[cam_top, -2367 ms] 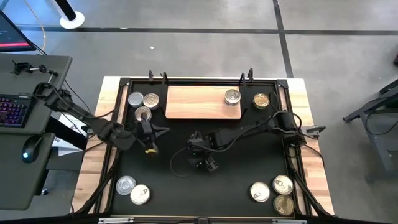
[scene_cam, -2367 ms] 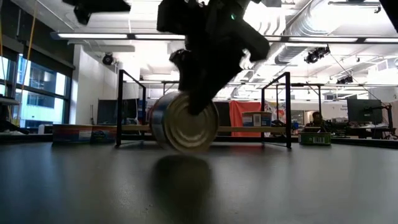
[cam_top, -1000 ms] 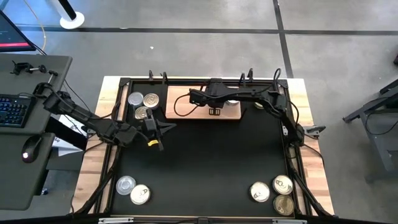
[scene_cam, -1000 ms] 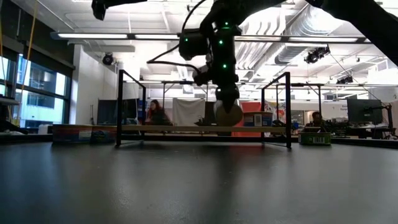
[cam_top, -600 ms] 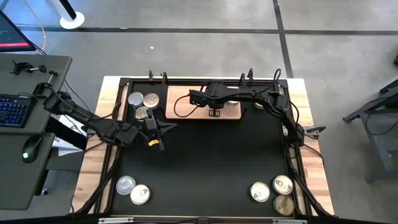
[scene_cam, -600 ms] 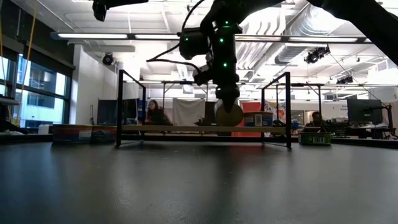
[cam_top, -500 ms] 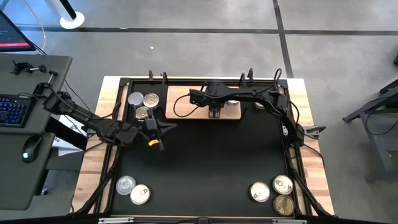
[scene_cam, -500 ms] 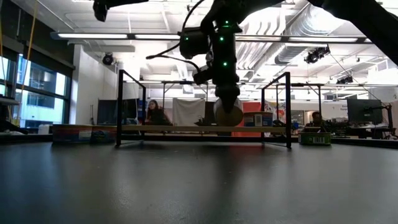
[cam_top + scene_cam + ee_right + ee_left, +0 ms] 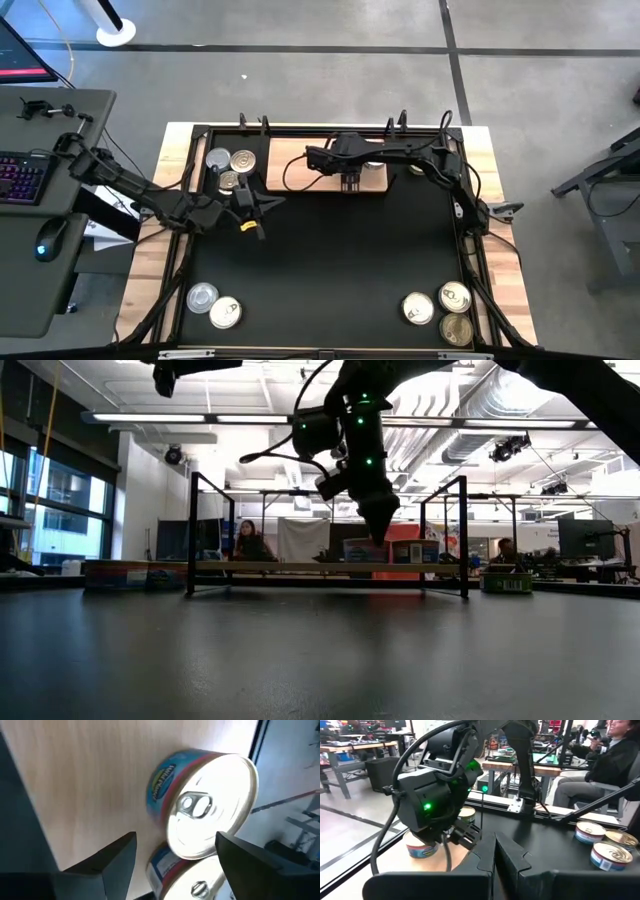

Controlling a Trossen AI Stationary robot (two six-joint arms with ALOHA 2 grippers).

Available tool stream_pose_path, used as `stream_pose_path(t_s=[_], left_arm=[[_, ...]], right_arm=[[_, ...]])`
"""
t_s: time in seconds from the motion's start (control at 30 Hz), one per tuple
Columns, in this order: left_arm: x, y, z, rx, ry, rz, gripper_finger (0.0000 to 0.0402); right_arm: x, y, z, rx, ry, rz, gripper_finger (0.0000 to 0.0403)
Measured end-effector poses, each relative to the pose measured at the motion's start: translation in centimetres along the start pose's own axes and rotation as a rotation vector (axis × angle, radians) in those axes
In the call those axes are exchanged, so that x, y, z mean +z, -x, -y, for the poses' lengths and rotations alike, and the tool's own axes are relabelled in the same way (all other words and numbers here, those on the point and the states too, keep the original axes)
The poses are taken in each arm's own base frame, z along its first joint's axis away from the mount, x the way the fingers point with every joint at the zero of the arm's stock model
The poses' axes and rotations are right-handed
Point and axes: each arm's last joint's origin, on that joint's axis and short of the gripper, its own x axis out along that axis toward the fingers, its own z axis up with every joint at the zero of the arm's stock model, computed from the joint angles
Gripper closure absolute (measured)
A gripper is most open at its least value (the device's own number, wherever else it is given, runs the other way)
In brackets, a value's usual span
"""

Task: Stack canned seafood by type on shelf
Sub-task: Stack the blue-pink tuna can on top of the other blue-pink tuna can on the shelf

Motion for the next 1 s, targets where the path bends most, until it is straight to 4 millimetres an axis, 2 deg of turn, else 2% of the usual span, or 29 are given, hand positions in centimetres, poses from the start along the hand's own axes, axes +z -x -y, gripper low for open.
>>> stream_pose_path(t_s=[0.13,0.23,0.4,0.5,0.6,0.83,1.0], left_arm=[[0.0,-0.2,-0.1,-0.02,0.004,-0.004,0.0402],[0.0,-0.2,-0.1,-0.066,0.042,-0.008,0.0401],[0.0,-0.6,-0.3,-0.155,0.055,-0.03,0.0401],[-0.1,-1.0,-0.6,-0.155,0.056,-0.037,0.0401],[-0.1,-1.3,-0.8,-0.167,0.071,-0.041,0.0402],[-0.2,-1.8,-1.1,-0.232,0.088,-0.063,0.0401],[-0.3,-2.9,-1.3,-0.345,0.139,-0.082,0.0401]], right_arm=[[0.0,0.1,-0.2,-0.001,0.004,0.002,0.014],[-0.2,1.1,-0.6,0.026,-0.01,0.021,0.014],[-1.6,5.3,-1.1,0.213,-0.138,0.151,0.0145],[-2.9,7.5,-2.4,0.312,-0.178,0.239,0.016],[-5.3,9.1,-4.9,0.407,-0.198,0.303,0.018],[-13.5,10.3,-13.8,0.584,-0.335,0.33,0.0222],[-18.1,11.2,-18.9,0.73,-0.483,0.239,0.029]])
